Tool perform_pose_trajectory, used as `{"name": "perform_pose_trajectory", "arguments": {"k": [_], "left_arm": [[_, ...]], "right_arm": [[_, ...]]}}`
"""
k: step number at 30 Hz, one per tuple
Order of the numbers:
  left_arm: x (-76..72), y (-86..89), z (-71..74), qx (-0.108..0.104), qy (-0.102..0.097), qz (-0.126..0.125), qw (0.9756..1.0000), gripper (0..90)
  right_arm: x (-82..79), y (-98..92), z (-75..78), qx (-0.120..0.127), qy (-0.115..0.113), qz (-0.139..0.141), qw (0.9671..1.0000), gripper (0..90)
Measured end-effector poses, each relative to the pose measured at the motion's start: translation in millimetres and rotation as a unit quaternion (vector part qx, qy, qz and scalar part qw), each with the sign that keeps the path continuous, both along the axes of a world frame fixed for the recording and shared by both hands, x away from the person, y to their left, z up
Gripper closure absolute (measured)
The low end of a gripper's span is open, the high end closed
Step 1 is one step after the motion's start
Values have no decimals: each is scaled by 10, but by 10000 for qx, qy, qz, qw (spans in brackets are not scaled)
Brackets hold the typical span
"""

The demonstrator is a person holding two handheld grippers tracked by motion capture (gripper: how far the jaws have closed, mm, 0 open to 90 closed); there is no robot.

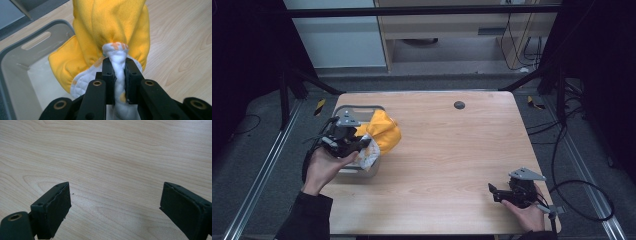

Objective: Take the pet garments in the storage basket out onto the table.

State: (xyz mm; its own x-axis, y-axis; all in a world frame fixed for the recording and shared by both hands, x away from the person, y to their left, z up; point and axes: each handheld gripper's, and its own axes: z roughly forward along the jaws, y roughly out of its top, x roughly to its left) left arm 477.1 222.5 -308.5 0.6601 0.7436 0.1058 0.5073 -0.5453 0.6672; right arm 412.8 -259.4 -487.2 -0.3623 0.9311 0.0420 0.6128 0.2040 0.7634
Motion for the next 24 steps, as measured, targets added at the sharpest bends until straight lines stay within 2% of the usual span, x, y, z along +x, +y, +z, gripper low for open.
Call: {"name": "perform_pose_trajectory", "arguments": {"k": [16,24], "left_arm": [[-101,-368,-45,29,-46,-553,9985,808],[-139,-501,-82,35,-45,-721,9974,807]], "right_arm": [[4,-10,-2,-43,-52,19,10000,96],[3,-10,-1,-43,-52,19,10000,96]]}}
